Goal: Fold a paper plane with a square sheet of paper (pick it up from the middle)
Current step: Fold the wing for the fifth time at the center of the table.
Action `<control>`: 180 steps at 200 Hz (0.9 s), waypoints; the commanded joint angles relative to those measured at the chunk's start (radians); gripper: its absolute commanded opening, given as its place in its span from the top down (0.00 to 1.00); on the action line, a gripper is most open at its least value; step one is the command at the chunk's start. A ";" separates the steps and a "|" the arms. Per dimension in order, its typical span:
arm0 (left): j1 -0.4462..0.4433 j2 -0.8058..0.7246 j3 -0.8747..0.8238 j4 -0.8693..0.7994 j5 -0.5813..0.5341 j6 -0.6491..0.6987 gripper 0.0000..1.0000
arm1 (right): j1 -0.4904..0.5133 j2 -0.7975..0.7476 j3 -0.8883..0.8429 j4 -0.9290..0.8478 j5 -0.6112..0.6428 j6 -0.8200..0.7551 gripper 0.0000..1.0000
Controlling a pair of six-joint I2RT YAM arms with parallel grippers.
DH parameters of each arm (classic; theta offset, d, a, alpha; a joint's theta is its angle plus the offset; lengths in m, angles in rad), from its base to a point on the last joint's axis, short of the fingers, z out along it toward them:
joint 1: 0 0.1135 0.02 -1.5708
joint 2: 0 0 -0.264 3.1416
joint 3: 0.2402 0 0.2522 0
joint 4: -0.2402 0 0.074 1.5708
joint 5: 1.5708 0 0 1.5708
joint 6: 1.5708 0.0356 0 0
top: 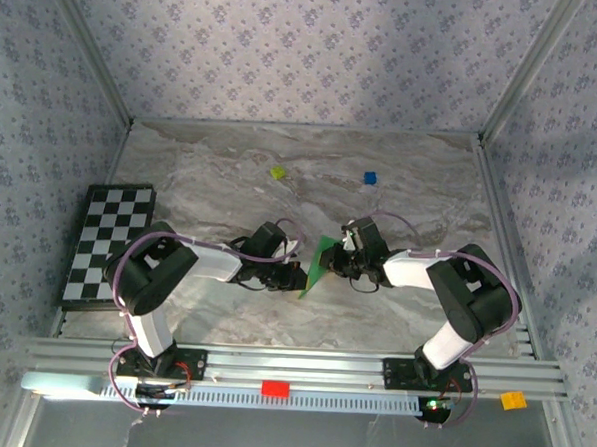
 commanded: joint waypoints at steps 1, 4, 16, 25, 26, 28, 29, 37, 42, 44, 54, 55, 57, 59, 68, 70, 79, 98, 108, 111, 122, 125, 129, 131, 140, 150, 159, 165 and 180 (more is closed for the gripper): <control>-0.018 -0.013 -0.015 -0.123 -0.007 0.010 0.93 | -0.004 0.018 -0.014 -0.076 0.012 -0.015 0.83; -0.018 -0.015 -0.017 -0.120 -0.009 0.008 0.94 | -0.004 0.019 -0.015 -0.075 0.009 -0.015 0.83; -0.018 -0.018 -0.024 -0.115 -0.012 0.007 0.95 | -0.002 0.019 -0.014 -0.078 0.009 -0.014 0.83; -0.018 -0.016 -0.024 -0.117 -0.012 0.008 0.95 | 0.000 0.017 -0.014 -0.077 0.011 -0.012 0.83; -0.018 -0.016 -0.024 -0.117 -0.012 0.009 0.95 | 0.000 0.017 -0.015 -0.077 0.011 -0.012 0.83; -0.017 -0.017 -0.025 -0.116 -0.012 0.009 0.95 | 0.000 0.016 -0.015 -0.078 0.012 -0.012 0.83; -0.016 -0.017 -0.025 -0.115 -0.012 0.009 0.95 | -0.001 0.016 -0.016 -0.079 0.013 -0.011 0.83; -0.017 -0.016 -0.027 -0.112 -0.012 0.007 0.95 | 0.000 0.012 -0.019 -0.079 0.017 -0.009 0.83; -0.015 -0.017 -0.028 -0.111 -0.012 0.006 0.95 | 0.002 0.012 -0.021 -0.078 0.018 -0.010 0.83; -0.015 -0.018 -0.029 -0.109 -0.012 0.005 0.95 | 0.002 0.011 -0.021 -0.078 0.019 -0.010 0.83; -0.016 -0.025 -0.035 -0.100 -0.015 0.001 0.93 | 0.002 0.011 -0.025 -0.073 0.018 -0.012 0.83; -0.015 -0.026 -0.036 -0.100 -0.016 0.001 0.92 | 0.002 0.011 -0.025 -0.073 0.018 -0.012 0.83; -0.015 -0.027 -0.036 -0.100 -0.017 0.001 0.92 | 0.002 0.011 -0.025 -0.073 0.018 -0.012 0.83; -0.015 -0.029 -0.038 -0.101 -0.020 0.001 0.91 | 0.002 0.012 -0.025 -0.074 0.018 -0.014 0.84; -0.013 -0.037 -0.044 -0.100 -0.030 -0.002 0.91 | 0.002 0.014 -0.027 -0.075 0.015 -0.014 0.83; -0.012 -0.039 -0.046 -0.099 -0.031 -0.003 0.91 | 0.001 0.015 -0.027 -0.073 0.014 -0.013 0.83; -0.013 -0.048 -0.052 -0.090 -0.029 -0.006 0.91 | 0.002 0.015 -0.031 -0.066 0.014 -0.013 0.83; -0.010 -0.066 -0.062 -0.081 -0.043 -0.011 0.91 | 0.003 0.016 -0.029 -0.052 0.010 -0.009 0.83; -0.009 -0.075 -0.066 -0.075 -0.046 -0.013 0.89 | 0.003 0.024 -0.028 -0.048 0.008 -0.005 0.83; -0.008 -0.076 -0.065 -0.074 -0.046 -0.013 0.88 | 0.002 0.028 -0.026 -0.046 0.005 -0.003 0.83; -0.005 -0.083 -0.066 -0.069 -0.049 -0.013 0.88 | 0.003 0.039 -0.019 -0.042 -0.005 -0.005 0.83; -0.003 -0.085 -0.067 -0.067 -0.049 -0.014 0.88 | 0.003 0.041 -0.016 -0.042 -0.006 -0.005 0.83; -0.003 -0.087 -0.068 -0.063 -0.050 -0.017 0.87 | 0.004 0.043 -0.013 -0.046 -0.007 -0.005 0.83; -0.002 -0.089 -0.068 -0.062 -0.049 -0.017 0.87 | 0.003 0.044 -0.011 -0.047 -0.007 -0.005 0.83; 0.001 -0.092 -0.070 -0.058 -0.051 -0.021 0.86 | 0.003 0.046 -0.007 -0.047 -0.005 -0.003 0.83; 0.005 -0.100 -0.071 -0.055 -0.049 -0.020 0.85 | 0.003 0.047 -0.005 -0.045 -0.001 -0.001 0.83; 0.007 -0.101 -0.072 -0.055 -0.046 -0.020 0.84 | 0.003 0.048 -0.005 -0.046 -0.002 -0.001 0.83; 0.008 -0.100 -0.072 -0.050 -0.040 -0.020 0.85 | 0.003 0.051 -0.003 -0.046 -0.002 0.000 0.83; 0.010 -0.098 -0.068 -0.047 -0.026 -0.018 0.85 | 0.004 0.059 0.003 -0.048 -0.005 -0.001 0.83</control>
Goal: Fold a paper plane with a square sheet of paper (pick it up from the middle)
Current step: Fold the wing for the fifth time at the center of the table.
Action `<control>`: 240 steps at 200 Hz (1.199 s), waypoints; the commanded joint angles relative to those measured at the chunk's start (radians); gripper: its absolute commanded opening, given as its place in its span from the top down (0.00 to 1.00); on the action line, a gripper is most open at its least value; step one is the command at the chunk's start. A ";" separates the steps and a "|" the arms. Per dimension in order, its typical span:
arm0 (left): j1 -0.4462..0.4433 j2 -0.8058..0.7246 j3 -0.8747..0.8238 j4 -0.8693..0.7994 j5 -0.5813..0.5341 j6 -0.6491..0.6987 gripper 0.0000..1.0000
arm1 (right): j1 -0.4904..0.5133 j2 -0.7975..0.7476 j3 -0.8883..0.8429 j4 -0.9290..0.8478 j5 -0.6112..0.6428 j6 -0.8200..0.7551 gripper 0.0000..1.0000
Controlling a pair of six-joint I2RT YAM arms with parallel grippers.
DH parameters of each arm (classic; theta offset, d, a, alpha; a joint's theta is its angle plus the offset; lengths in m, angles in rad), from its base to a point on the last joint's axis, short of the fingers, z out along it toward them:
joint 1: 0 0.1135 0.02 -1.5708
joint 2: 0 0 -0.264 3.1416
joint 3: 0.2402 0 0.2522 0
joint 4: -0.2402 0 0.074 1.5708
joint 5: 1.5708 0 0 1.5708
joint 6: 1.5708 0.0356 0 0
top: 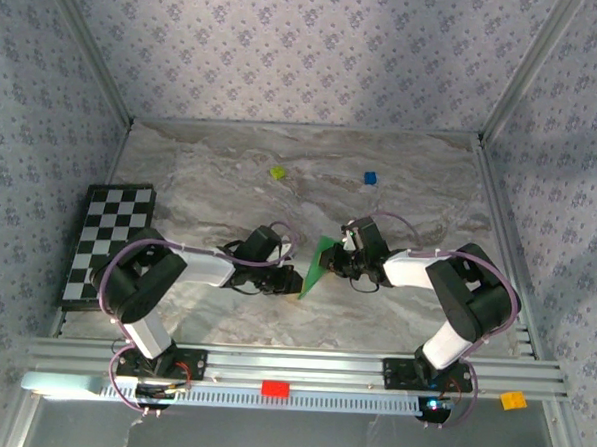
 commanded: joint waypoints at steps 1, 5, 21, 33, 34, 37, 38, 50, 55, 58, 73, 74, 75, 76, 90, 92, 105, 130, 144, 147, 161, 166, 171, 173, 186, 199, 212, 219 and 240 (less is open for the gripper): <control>0.009 -0.022 -0.007 -0.026 0.011 0.001 0.85 | 0.004 0.052 0.003 -0.055 0.013 -0.001 0.83; 0.010 -0.020 -0.006 -0.025 0.010 0.001 0.85 | 0.003 0.055 0.006 -0.056 0.011 -0.003 0.83; 0.010 -0.023 -0.006 -0.015 0.014 0.000 0.82 | 0.003 0.056 0.008 -0.058 0.012 -0.004 0.83; 0.009 -0.029 -0.007 -0.006 0.016 -0.004 0.81 | 0.004 0.054 0.010 -0.064 0.011 -0.003 0.83; 0.009 -0.030 -0.008 -0.004 0.016 -0.004 0.81 | 0.004 0.055 0.009 -0.065 0.011 -0.003 0.83; 0.009 -0.035 -0.009 -0.002 0.017 -0.006 0.81 | 0.004 0.054 0.010 -0.066 0.012 -0.005 0.83; 0.009 -0.036 -0.008 -0.002 0.016 -0.006 0.81 | 0.004 0.054 0.010 -0.066 0.013 -0.005 0.83; 0.013 -0.057 -0.011 -0.004 0.006 -0.007 0.80 | 0.004 0.050 0.009 -0.070 0.016 -0.005 0.83; 0.014 -0.067 -0.010 -0.005 0.003 -0.008 0.79 | 0.004 0.048 0.008 -0.070 0.018 -0.005 0.83; 0.016 -0.073 -0.010 -0.007 -0.002 -0.007 0.79 | 0.005 0.049 0.008 -0.071 0.018 -0.005 0.83; 0.020 -0.105 -0.012 -0.012 -0.026 -0.008 0.75 | 0.004 0.046 0.005 -0.072 0.021 -0.004 0.83; 0.020 -0.106 -0.012 -0.011 -0.028 -0.007 0.74 | 0.004 0.046 0.004 -0.073 0.021 -0.005 0.83; 0.021 -0.108 -0.012 -0.012 -0.029 -0.007 0.74 | 0.005 0.046 0.004 -0.072 0.021 -0.005 0.83; 0.020 -0.110 -0.012 -0.013 -0.031 -0.007 0.74 | 0.004 0.045 0.004 -0.072 0.021 -0.004 0.83; 0.025 -0.124 -0.011 -0.013 -0.042 -0.006 0.71 | 0.005 0.046 0.004 -0.071 0.020 -0.006 0.83; 0.025 -0.124 -0.009 -0.011 -0.041 -0.006 0.71 | 0.004 0.047 0.003 -0.071 0.020 -0.006 0.83; 0.026 -0.112 0.002 -0.006 -0.027 -0.002 0.71 | 0.004 0.046 0.002 -0.070 0.019 -0.004 0.83; 0.026 -0.055 0.029 0.016 0.011 -0.006 0.74 | 0.003 0.035 -0.007 -0.073 0.023 -0.004 0.83; 0.023 -0.023 0.038 0.044 0.036 -0.014 0.74 | 0.001 0.029 -0.013 -0.074 0.026 -0.006 0.83; 0.024 -0.017 0.037 0.049 0.040 -0.017 0.74 | 0.001 0.029 -0.015 -0.074 0.024 -0.006 0.83; 0.023 -0.001 0.037 0.073 0.051 -0.028 0.74 | -0.002 0.025 -0.018 -0.076 0.024 -0.007 0.83; 0.023 0.004 0.033 0.083 0.056 -0.030 0.74 | -0.004 0.026 -0.019 -0.075 0.025 -0.007 0.83; 0.024 0.007 0.032 0.090 0.059 -0.035 0.74 | -0.005 0.026 -0.020 -0.076 0.026 -0.007 0.83; 0.024 0.007 0.032 0.092 0.059 -0.036 0.74 | -0.006 0.026 -0.021 -0.075 0.026 -0.007 0.83; 0.023 0.009 0.029 0.097 0.057 -0.039 0.74 | -0.008 0.027 -0.022 -0.075 0.024 -0.009 0.83; 0.023 0.009 0.027 0.101 0.057 -0.039 0.74 | -0.009 0.029 -0.022 -0.074 0.023 -0.010 0.83; 0.022 0.012 0.029 0.099 0.058 -0.039 0.78 | -0.008 0.030 -0.023 -0.072 0.023 -0.009 0.83; 0.022 0.015 0.032 0.095 0.058 -0.038 0.80 | -0.010 0.031 -0.023 -0.072 0.023 -0.008 0.83; 0.022 0.035 0.036 0.093 0.072 -0.034 0.85 | -0.010 0.032 -0.023 -0.071 0.021 -0.008 0.83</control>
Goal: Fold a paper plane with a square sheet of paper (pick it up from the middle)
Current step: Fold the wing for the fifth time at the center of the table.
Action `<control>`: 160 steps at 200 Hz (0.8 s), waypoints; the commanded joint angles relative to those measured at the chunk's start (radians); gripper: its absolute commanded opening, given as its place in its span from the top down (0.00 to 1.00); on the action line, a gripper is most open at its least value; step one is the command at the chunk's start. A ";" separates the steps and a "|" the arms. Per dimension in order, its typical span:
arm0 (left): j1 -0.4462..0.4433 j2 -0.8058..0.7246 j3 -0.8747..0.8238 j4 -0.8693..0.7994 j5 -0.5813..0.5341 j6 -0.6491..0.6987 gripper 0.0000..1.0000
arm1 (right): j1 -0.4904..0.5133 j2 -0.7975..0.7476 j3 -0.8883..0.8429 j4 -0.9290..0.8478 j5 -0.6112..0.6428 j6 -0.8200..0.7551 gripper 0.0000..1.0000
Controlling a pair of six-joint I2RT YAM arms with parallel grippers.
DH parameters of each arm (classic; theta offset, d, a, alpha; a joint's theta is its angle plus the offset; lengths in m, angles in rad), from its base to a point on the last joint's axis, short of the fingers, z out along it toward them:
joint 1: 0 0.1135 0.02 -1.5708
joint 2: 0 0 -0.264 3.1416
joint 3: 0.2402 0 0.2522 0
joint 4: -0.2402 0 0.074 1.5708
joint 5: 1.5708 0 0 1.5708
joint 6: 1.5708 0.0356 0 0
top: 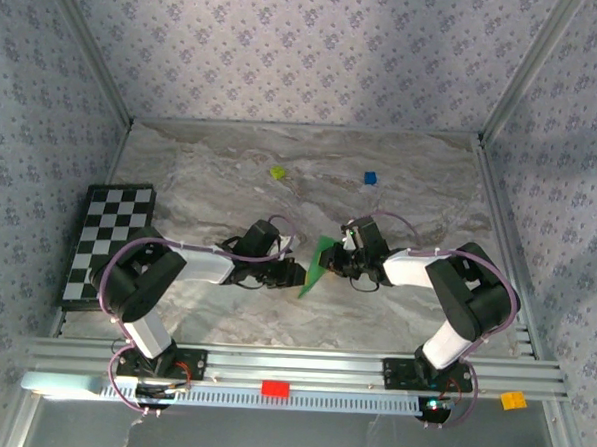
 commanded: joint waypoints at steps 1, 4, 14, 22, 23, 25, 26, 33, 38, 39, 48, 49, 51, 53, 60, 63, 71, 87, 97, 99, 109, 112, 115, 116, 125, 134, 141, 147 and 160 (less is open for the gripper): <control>0.000 0.031 0.021 0.017 0.036 0.003 0.85 | -0.005 0.027 -0.029 -0.063 0.029 -0.007 0.83; 0.000 0.033 0.022 0.017 0.037 0.004 0.85 | -0.005 0.026 -0.029 -0.064 0.029 -0.007 0.83; 0.000 0.041 0.021 0.020 0.040 0.002 0.85 | -0.005 0.027 -0.029 -0.063 0.029 -0.007 0.83; -0.002 0.047 0.022 0.022 0.047 0.001 0.85 | -0.005 0.028 -0.029 -0.063 0.029 -0.009 0.83; -0.002 0.047 0.022 0.023 0.048 0.001 0.85 | -0.005 0.028 -0.029 -0.064 0.029 -0.009 0.83; -0.002 0.048 0.021 0.024 0.048 0.002 0.85 | -0.005 0.028 -0.029 -0.063 0.029 -0.008 0.83; -0.002 0.048 0.021 0.024 0.049 0.002 0.85 | -0.005 0.028 -0.030 -0.063 0.029 -0.008 0.83; -0.003 0.051 0.022 0.025 0.051 0.005 0.86 | -0.005 0.028 -0.029 -0.064 0.029 -0.007 0.83; -0.004 0.052 0.022 0.023 0.053 0.004 0.88 | -0.005 0.029 -0.028 -0.063 0.029 -0.008 0.83; -0.004 0.052 0.022 0.023 0.053 0.005 0.89 | -0.005 0.030 -0.028 -0.064 0.029 -0.008 0.83; -0.003 0.054 0.019 0.023 0.051 0.007 0.93 | -0.005 0.030 -0.029 -0.062 0.030 -0.007 0.83; -0.003 0.053 0.019 0.023 0.051 0.007 0.93 | -0.006 0.030 -0.029 -0.063 0.029 -0.007 0.83; -0.004 0.053 0.018 0.022 0.050 0.007 0.93 | -0.006 0.030 -0.029 -0.063 0.029 -0.007 0.83; -0.004 0.053 0.016 0.023 0.049 0.007 0.93 | -0.005 0.031 -0.029 -0.063 0.030 -0.007 0.83; -0.004 0.053 0.013 0.022 0.048 0.006 0.95 | -0.005 0.033 -0.028 -0.064 0.031 -0.008 0.83; -0.004 0.053 0.011 0.023 0.048 0.007 0.96 | -0.005 0.033 -0.028 -0.064 0.031 -0.008 0.83; -0.006 0.055 0.007 0.019 0.051 0.010 0.98 | -0.006 0.037 -0.029 -0.065 0.032 -0.008 0.83; -0.007 0.060 -0.001 0.007 0.050 0.016 0.99 | -0.007 0.045 -0.028 -0.063 0.034 -0.007 0.83; -0.009 0.065 -0.006 -0.007 0.050 0.022 0.99 | -0.007 0.051 -0.029 -0.063 0.035 -0.006 0.83; -0.009 0.065 -0.008 -0.008 0.050 0.024 0.99 | -0.007 0.051 -0.029 -0.062 0.036 -0.005 0.83; -0.011 0.068 -0.016 -0.019 0.051 0.029 0.99 | -0.005 0.053 -0.030 -0.064 0.037 -0.004 0.83; -0.012 0.069 -0.018 -0.022 0.052 0.031 0.99 | -0.006 0.054 -0.030 -0.064 0.040 -0.004 0.83; -0.012 0.070 -0.020 -0.025 0.054 0.033 0.99 | -0.007 0.055 -0.030 -0.066 0.040 -0.004 0.83; -0.013 0.071 -0.021 -0.025 0.055 0.034 0.99 | -0.007 0.054 -0.030 -0.066 0.040 -0.004 0.83; -0.015 0.072 -0.028 -0.036 0.054 0.040 0.99 | -0.007 0.056 -0.029 -0.067 0.041 -0.004 0.83; -0.017 0.069 -0.033 -0.049 0.046 0.046 0.96 | -0.006 0.054 -0.029 -0.070 0.043 -0.004 0.83; -0.017 0.064 -0.041 -0.050 0.043 0.046 0.94 | -0.006 0.054 -0.029 -0.075 0.046 -0.006 0.83; -0.016 0.057 -0.046 -0.051 0.041 0.047 0.93 | -0.007 0.054 -0.026 -0.079 0.046 -0.008 0.83; -0.017 0.042 -0.048 -0.067 0.034 0.055 0.91 | -0.006 0.054 -0.026 -0.081 0.048 -0.008 0.83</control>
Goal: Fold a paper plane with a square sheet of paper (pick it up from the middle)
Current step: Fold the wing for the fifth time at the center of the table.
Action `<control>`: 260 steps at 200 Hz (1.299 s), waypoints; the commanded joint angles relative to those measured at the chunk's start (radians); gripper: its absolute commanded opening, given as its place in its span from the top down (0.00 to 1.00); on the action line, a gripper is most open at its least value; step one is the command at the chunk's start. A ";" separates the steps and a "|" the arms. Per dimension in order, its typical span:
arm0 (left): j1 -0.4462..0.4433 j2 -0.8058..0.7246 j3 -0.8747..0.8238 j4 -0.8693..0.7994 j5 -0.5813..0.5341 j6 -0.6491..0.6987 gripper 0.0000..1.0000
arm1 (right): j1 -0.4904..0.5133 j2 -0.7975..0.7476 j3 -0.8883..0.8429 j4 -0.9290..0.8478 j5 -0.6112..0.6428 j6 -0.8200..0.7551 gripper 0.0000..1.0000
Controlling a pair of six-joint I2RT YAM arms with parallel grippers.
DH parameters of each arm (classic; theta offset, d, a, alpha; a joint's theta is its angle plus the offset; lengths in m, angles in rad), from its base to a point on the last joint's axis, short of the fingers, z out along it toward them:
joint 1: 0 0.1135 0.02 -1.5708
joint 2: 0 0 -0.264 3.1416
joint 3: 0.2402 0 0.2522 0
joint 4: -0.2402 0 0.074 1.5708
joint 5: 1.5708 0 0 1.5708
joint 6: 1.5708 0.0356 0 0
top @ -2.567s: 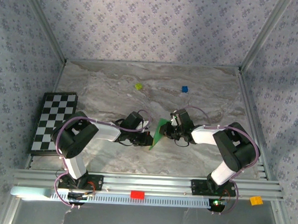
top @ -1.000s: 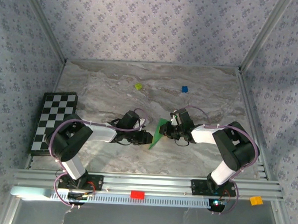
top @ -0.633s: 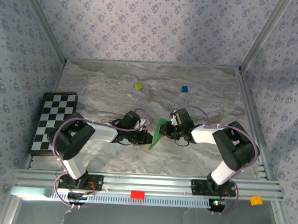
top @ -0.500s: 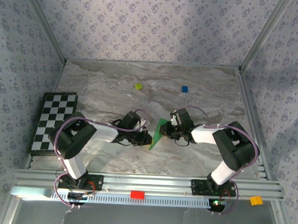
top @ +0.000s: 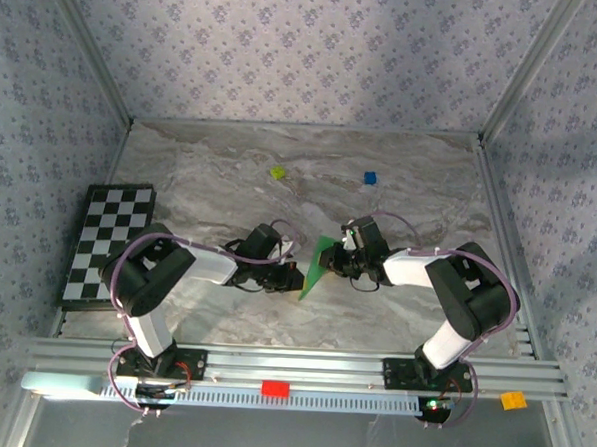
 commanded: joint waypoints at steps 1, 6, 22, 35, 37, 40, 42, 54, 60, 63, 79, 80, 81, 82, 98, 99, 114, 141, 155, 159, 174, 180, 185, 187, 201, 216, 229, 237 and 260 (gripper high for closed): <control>-0.013 -0.013 -0.036 -0.086 0.013 0.034 0.91 | -0.003 0.050 -0.026 -0.084 0.055 -0.008 0.83; -0.012 -0.018 -0.035 -0.096 0.012 0.039 0.91 | -0.003 0.050 -0.024 -0.084 0.055 -0.008 0.83; -0.013 -0.028 -0.024 -0.134 0.005 0.058 0.90 | -0.003 0.051 -0.023 -0.087 0.055 -0.010 0.83; -0.012 -0.033 -0.015 -0.157 0.006 0.072 0.89 | -0.003 0.052 -0.022 -0.086 0.057 -0.009 0.83; -0.011 -0.033 -0.014 -0.158 0.006 0.073 0.89 | -0.004 0.053 -0.023 -0.087 0.057 -0.009 0.83; -0.012 -0.034 -0.015 -0.159 0.006 0.075 0.89 | -0.004 0.053 -0.023 -0.087 0.057 -0.010 0.83; -0.011 -0.035 -0.014 -0.160 0.006 0.074 0.89 | -0.004 0.053 -0.022 -0.087 0.057 -0.010 0.83; -0.011 -0.039 -0.018 -0.161 0.010 0.076 0.90 | -0.003 0.053 -0.023 -0.087 0.057 -0.009 0.83; -0.012 -0.040 -0.020 -0.162 0.013 0.080 0.92 | -0.003 0.054 -0.023 -0.087 0.058 -0.009 0.83; -0.012 -0.040 -0.020 -0.162 0.014 0.080 0.92 | -0.003 0.054 -0.023 -0.087 0.058 -0.009 0.83; -0.011 -0.040 -0.023 -0.170 0.014 0.087 0.95 | -0.002 0.058 -0.022 -0.087 0.058 -0.007 0.83; -0.012 -0.040 -0.022 -0.171 0.014 0.088 0.95 | -0.002 0.058 -0.022 -0.087 0.058 -0.008 0.83; -0.012 -0.040 -0.022 -0.171 0.015 0.088 0.95 | -0.002 0.058 -0.022 -0.087 0.058 -0.008 0.83; -0.012 -0.040 -0.023 -0.171 0.014 0.089 0.95 | -0.002 0.057 -0.022 -0.088 0.058 -0.008 0.83; -0.012 -0.036 -0.024 -0.171 0.024 0.090 0.95 | -0.002 0.058 -0.022 -0.089 0.060 -0.008 0.83; -0.012 -0.036 -0.024 -0.171 0.025 0.091 0.95 | -0.002 0.058 -0.023 -0.089 0.060 -0.007 0.83; -0.013 -0.039 -0.024 -0.171 0.027 0.093 0.90 | -0.002 0.056 -0.020 -0.093 0.060 -0.008 0.83; -0.012 -0.049 -0.024 -0.184 0.031 0.105 0.89 | -0.003 0.052 -0.018 -0.101 0.066 -0.007 0.83; -0.012 -0.049 -0.025 -0.191 0.034 0.111 0.94 | -0.002 0.050 -0.020 -0.106 0.071 -0.008 0.83; -0.011 -0.049 -0.027 -0.191 0.034 0.113 0.96 | -0.004 0.050 -0.018 -0.109 0.072 -0.008 0.83; -0.012 -0.039 -0.028 -0.189 0.039 0.113 0.99 | -0.001 0.044 -0.021 -0.116 0.079 -0.009 0.83; -0.012 -0.036 -0.025 -0.194 0.037 0.117 1.00 | 0.001 0.039 -0.022 -0.118 0.085 -0.007 0.83; -0.014 -0.034 -0.026 -0.192 0.035 0.117 1.00 | 0.003 0.038 -0.024 -0.118 0.086 -0.008 0.83; -0.013 -0.033 -0.027 -0.189 0.035 0.116 1.00 | 0.004 0.035 -0.024 -0.119 0.086 -0.008 0.83; -0.014 -0.031 -0.033 -0.182 0.030 0.108 0.99 | 0.014 0.024 -0.024 -0.134 0.104 -0.012 0.83; -0.013 -0.027 -0.025 -0.192 0.028 0.106 0.95 | 0.018 0.017 -0.022 -0.137 0.107 -0.010 0.83; -0.013 -0.036 -0.024 -0.193 0.017 0.103 0.92 | 0.021 0.016 -0.020 -0.138 0.107 -0.005 0.83; -0.013 -0.045 -0.024 -0.191 0.008 0.096 0.92 | 0.021 0.017 -0.015 -0.145 0.106 -0.008 0.83; -0.013 -0.103 -0.025 -0.195 -0.024 0.078 0.84 | 0.021 0.009 -0.017 -0.150 0.116 -0.009 0.83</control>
